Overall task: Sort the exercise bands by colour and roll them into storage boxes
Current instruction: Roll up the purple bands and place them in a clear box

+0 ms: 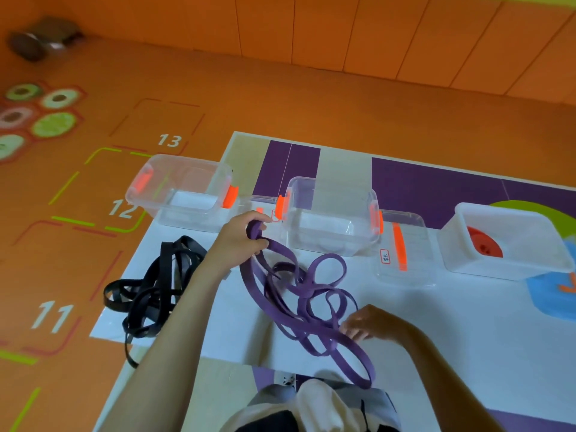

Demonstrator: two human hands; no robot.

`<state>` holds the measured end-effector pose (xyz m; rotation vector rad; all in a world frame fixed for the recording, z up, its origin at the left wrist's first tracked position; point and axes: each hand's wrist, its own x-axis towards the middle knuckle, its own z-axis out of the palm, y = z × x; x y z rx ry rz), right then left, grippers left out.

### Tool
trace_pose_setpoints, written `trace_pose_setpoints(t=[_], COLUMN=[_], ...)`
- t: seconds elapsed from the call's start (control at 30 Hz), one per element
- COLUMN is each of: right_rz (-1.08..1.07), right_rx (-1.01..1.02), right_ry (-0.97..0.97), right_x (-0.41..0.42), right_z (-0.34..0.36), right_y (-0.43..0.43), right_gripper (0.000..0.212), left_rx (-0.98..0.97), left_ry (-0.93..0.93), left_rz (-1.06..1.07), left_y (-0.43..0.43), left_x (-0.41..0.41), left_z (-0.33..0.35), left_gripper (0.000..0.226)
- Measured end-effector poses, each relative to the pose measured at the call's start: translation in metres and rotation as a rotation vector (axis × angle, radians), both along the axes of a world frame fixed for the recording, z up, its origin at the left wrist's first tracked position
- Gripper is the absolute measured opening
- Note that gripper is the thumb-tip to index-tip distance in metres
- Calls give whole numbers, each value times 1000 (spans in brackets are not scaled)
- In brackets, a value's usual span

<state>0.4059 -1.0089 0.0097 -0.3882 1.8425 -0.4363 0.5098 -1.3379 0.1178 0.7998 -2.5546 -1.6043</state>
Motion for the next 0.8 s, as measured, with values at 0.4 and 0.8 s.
trace_pose_setpoints(t=[0.4,0.8], right_rz=[-193,-387], right_rx=[-690,-849], right_ry=[299,560], right_x=[5,-42], right_z=[85,150], right_y=[-95,-108], right_gripper=[36,51], left_rx=[322,-75], left_ry=[202,592], left_rz=[-131,-199], left_y=[46,75], left_x=[-11,-52], left_z=[62,119], left_gripper=[58,36])
